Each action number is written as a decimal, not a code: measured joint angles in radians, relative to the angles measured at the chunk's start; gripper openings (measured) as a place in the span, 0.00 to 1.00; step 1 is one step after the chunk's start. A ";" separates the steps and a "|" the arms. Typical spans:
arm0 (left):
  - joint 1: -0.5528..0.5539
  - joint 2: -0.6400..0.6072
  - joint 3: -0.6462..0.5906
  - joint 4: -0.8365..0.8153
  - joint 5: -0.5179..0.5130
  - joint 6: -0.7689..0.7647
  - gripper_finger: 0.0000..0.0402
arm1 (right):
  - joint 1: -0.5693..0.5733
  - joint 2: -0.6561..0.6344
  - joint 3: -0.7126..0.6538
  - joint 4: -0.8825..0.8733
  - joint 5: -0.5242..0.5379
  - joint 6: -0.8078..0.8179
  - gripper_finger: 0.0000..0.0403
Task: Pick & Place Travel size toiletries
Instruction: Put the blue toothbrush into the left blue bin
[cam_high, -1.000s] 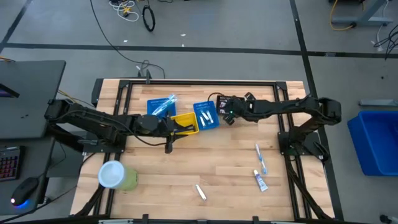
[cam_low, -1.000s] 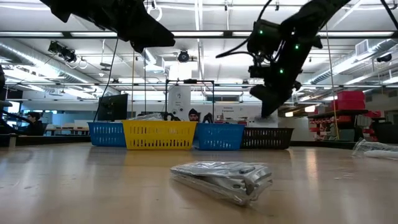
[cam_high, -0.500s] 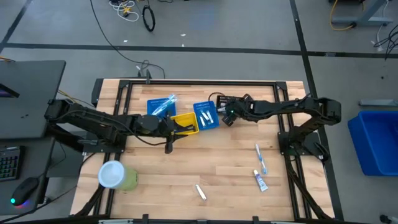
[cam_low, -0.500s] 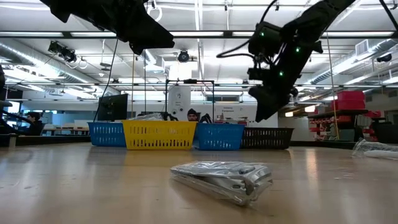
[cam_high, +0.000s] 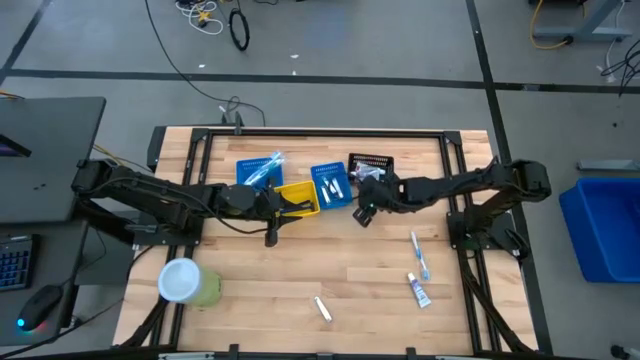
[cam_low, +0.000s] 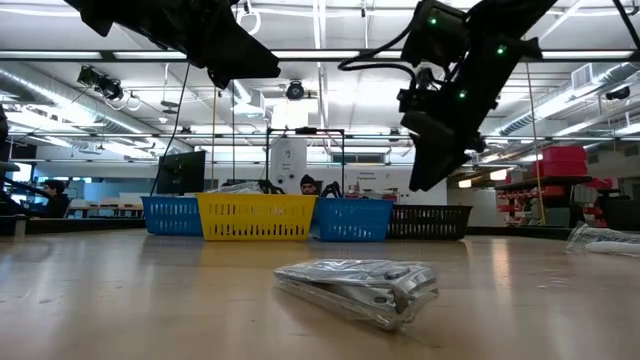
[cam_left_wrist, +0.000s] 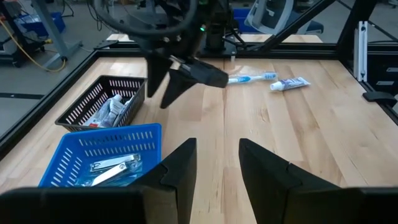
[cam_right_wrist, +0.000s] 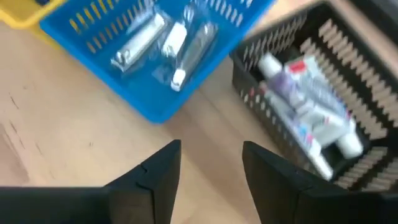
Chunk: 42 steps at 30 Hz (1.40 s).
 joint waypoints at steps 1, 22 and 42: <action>0.000 0.000 0.000 0.000 0.000 0.000 0.32 | 0.013 0.000 0.000 -0.018 0.000 0.033 0.45; 0.000 0.000 0.000 -0.002 0.000 -0.022 0.32 | 0.321 -0.005 -0.085 -0.521 -0.487 0.844 0.39; 0.000 0.000 0.000 -0.002 0.000 -0.023 0.32 | 0.360 -0.005 -0.172 -0.284 -0.354 0.810 0.05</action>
